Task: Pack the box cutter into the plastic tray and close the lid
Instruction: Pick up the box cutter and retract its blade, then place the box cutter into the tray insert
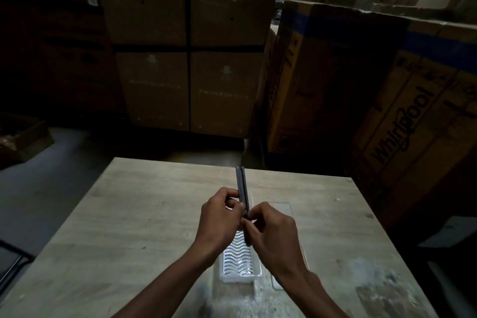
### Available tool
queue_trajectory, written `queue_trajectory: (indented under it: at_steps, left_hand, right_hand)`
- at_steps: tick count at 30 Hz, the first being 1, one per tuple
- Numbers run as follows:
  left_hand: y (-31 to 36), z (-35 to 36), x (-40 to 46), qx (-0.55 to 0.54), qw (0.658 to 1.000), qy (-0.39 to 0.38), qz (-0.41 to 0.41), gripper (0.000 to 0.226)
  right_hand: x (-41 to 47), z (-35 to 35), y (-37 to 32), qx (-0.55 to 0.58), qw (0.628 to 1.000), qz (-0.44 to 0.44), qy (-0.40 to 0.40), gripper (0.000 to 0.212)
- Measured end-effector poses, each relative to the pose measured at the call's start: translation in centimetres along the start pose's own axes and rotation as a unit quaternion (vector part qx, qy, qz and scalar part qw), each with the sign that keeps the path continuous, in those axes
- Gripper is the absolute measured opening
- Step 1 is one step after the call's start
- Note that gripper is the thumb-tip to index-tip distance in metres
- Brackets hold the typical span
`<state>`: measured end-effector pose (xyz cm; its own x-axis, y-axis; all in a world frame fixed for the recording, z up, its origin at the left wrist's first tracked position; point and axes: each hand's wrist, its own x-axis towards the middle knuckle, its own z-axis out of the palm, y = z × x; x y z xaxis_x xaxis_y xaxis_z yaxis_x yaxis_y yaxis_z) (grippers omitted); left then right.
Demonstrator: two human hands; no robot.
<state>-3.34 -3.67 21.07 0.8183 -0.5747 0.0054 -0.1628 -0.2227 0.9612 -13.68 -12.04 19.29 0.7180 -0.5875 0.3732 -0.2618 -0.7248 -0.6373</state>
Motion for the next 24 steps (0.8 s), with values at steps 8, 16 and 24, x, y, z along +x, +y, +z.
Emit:
queue_trajectory:
  at_steps: [8,16,24]
  left_hand:
    - [-1.5,0.2,1.1,0.015,1.0,-0.001,0.0,0.017]
    - [-2.5,-2.5,1.6,0.282,0.938,0.081,0.184,0.034]
    - [-1.5,-5.5,2.0,0.359,0.891,0.133,0.242,0.042]
  right_hand:
    - [0.4,1.5,1.0,-0.01,1.0,0.019,-0.01,0.016]
    - [1.3,5.8,5.1,-0.087,0.982,0.13,-0.103,0.015]
    - [0.1,11.2,7.9,-0.184,0.941,0.182,-0.218,0.02]
